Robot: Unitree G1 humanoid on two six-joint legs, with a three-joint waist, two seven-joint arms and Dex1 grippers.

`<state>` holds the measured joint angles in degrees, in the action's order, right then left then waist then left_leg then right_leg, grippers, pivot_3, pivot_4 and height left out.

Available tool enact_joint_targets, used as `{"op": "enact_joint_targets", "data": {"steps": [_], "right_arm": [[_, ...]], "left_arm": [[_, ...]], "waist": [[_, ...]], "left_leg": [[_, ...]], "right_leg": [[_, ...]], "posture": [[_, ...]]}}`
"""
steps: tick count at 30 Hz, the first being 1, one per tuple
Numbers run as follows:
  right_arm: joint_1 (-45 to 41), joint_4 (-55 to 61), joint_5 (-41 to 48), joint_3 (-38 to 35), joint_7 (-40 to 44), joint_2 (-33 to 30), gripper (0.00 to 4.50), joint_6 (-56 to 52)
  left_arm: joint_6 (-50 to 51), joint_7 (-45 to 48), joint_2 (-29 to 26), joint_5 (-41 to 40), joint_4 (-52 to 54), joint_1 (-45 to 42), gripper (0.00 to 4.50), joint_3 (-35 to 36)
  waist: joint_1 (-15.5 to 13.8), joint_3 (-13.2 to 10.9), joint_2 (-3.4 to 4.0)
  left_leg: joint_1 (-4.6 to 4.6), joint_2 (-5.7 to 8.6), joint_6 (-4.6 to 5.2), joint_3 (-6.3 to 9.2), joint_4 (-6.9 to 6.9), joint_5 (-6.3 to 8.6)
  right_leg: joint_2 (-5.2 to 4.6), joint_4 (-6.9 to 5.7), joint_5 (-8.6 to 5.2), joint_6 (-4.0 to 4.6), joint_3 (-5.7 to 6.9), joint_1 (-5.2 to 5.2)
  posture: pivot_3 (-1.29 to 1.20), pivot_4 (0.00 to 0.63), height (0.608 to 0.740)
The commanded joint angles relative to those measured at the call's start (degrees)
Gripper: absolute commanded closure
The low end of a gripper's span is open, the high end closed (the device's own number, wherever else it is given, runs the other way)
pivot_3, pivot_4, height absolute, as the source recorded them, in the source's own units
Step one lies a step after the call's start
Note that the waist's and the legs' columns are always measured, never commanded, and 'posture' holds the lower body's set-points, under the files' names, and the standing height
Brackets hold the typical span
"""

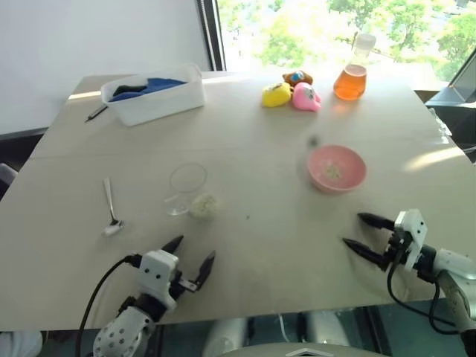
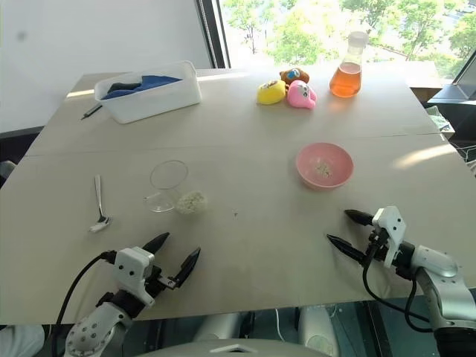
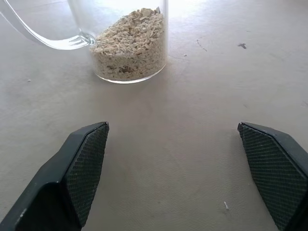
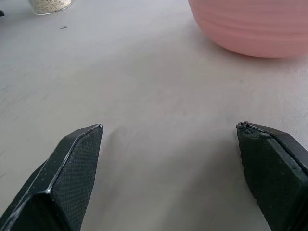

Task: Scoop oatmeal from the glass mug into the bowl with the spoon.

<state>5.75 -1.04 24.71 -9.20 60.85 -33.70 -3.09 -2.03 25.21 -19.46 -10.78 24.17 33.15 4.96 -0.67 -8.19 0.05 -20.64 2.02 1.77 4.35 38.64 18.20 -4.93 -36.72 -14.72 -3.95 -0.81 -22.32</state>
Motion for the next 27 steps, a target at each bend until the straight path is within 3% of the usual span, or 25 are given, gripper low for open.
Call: {"op": "enact_joint_targets", "data": {"steps": [1,12,21,27], "right_arm": [[-0.3,0.1,0.1,0.5,0.6,-0.1,0.0,0.1],[-1.1,3.8,2.6,1.5,2.3,-0.6,0.0,-2.8],[-5.0,24.7,12.5,5.1,1.8,-3.5,0.0,-16.3],[-9.8,30.7,12.7,8.4,1.0,-4.8,0.0,-19.4]], "left_arm": [[0.2,-1.3,0.6,0.9,0.8,1.8,0.03,0.5],[-0.6,-1.4,1.6,-2.5,0.9,3.5,0.03,3.7],[2.9,-5.2,1.2,-10.3,8.4,1.5,0.03,16.6],[12.6,-6.4,-5.2,-17.7,5.4,-6.6,0.03,26.3]], "waist": [[0.0,0.0,0.0],[0.1,0.0,-0.01],[-0.1,-0.2,-0.11],[-0.1,-0.3,-0.22]], "left_leg": [[0.0,0.0,0.0,0.0,0.0,0.0],[0.0,0.0,0.0,0.0,-0.01,0.0],[-0.21,-0.03,0.0,0.03,0.0,0.0],[-0.23,0.03,-0.09,0.08,-0.01,-0.05]], "right_leg": [[-0.01,0.0,0.0,0.0,-0.01,0.0],[-0.01,0.0,0.0,0.0,-0.01,-0.01],[-0.08,0.0,0.0,0.0,-0.01,-0.19],[0.08,-0.01,0.0,0.0,0.24,-0.2]], "posture": [[0.0,0.15,0.74],[0.0,0.15,0.74],[0.0,0.15,0.74],[0.0,0.15,0.74]]}}
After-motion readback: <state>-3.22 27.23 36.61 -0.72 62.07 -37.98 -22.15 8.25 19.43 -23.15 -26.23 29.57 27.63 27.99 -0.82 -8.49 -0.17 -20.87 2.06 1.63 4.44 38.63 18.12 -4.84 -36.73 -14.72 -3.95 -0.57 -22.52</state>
